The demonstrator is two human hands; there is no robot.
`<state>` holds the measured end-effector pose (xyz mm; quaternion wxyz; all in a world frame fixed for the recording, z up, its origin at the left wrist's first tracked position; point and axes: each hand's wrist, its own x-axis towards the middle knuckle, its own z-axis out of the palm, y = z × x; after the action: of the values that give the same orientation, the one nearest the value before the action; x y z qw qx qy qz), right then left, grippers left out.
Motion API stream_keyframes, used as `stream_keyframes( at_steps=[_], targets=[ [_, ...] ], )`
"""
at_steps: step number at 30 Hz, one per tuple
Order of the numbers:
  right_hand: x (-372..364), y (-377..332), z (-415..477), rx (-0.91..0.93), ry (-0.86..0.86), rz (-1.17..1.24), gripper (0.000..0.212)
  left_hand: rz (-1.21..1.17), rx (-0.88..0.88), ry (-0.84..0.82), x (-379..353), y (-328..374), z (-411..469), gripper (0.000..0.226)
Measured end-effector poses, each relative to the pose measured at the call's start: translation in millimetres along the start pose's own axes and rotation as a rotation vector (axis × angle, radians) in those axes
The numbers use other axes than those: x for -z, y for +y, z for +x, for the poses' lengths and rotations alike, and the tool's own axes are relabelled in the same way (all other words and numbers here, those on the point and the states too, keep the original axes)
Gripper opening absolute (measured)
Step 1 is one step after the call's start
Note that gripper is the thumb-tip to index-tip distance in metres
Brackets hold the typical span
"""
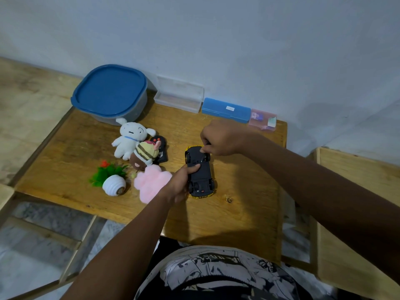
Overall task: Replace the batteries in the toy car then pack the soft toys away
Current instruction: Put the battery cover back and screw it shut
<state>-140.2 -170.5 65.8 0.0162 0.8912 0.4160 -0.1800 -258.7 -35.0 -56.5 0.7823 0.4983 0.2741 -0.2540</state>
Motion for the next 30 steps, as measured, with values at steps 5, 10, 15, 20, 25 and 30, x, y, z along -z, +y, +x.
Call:
stream_keyframes(
  at_steps=[5, 10, 15, 20, 25, 30],
  targets=[
    [2, -6, -1, 0.059, 0.003, 0.011, 0.016, -0.006, -0.002, 0.017, 0, -1, 1, 0.044],
    [5, -5, 2, 0.075, -0.033, 0.129, 0.016, -0.015, 0.001, 0.006, 0, 0, 0, 0.040],
    [4, -8, 3, 0.033, 0.026, -0.060, 0.026, -0.014, -0.001, -0.003, 1, -1, 0, 0.039],
    [3, -8, 1, 0.077, -0.019, -0.074, 0.018, -0.018, 0.002, 0.007, 0, 0, -1, 0.043],
    [9, -7, 2, 0.105, -0.119, 0.075, 0.016, -0.017, 0.008, 0.013, -1, 0, -1, 0.042],
    [10, -13, 2, 0.022, -0.032, -0.099, 0.035, -0.032, 0.013, 0.012, -3, 1, -2, 0.043]
  ],
)
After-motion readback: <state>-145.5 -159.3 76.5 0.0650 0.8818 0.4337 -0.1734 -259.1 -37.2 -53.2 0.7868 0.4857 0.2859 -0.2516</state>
